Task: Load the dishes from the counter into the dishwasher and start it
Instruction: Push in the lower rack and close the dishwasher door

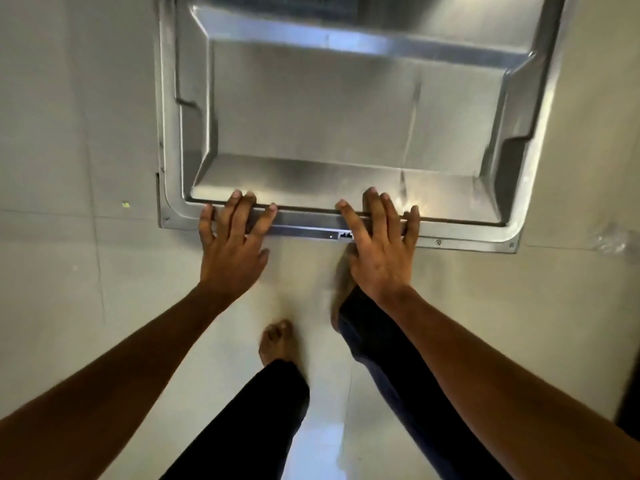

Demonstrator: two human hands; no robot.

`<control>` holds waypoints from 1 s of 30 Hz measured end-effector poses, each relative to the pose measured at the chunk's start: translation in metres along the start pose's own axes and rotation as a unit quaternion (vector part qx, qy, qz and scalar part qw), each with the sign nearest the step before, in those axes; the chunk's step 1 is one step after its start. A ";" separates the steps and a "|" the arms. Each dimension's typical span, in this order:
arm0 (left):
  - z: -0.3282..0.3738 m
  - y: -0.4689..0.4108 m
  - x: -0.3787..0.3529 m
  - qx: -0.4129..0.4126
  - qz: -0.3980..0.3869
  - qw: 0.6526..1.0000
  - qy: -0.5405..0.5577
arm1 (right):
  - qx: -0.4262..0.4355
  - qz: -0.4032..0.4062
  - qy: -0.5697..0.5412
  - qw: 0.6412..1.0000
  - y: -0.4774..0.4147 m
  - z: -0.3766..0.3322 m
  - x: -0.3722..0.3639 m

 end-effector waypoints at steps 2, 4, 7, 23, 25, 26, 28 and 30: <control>-0.002 -0.002 -0.011 -0.020 0.080 0.996 -0.020 | -0.028 0.067 -0.003 0.997 0.000 0.000 -0.004; -0.001 0.000 -0.013 -0.030 0.170 0.984 -0.043 | -0.043 0.122 0.001 0.992 0.003 -0.001 -0.007; -0.001 0.000 -0.020 -0.042 0.273 0.959 -0.070 | -0.053 0.231 0.024 0.971 0.005 -0.003 -0.009; -0.003 -0.008 0.033 -0.035 0.243 0.969 -0.036 | -0.009 0.254 0.016 0.967 0.016 -0.004 0.025; -0.002 -0.010 0.064 -0.038 0.233 0.971 -0.040 | 0.006 0.259 0.021 0.966 0.024 -0.003 0.054; -0.001 -0.011 0.078 -0.038 0.221 0.974 -0.037 | 0.016 0.262 0.018 0.965 0.027 -0.002 0.069; -0.002 -0.014 0.108 -0.044 0.195 0.979 -0.022 | 0.042 0.273 0.002 0.961 0.032 -0.002 0.100; 0.000 -0.020 0.149 -0.065 0.187 0.980 -0.016 | 0.059 0.292 -0.010 0.954 0.036 -0.001 0.142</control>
Point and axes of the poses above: each hand's wrist, its own y-axis away from the middle knuckle, its own x-axis out of the back of the hand, z = x × y, the point moved 8 cm from there along -y, towards the middle knuckle, and after that the axes turned 3 degrees about x, right-handed, at the moved point
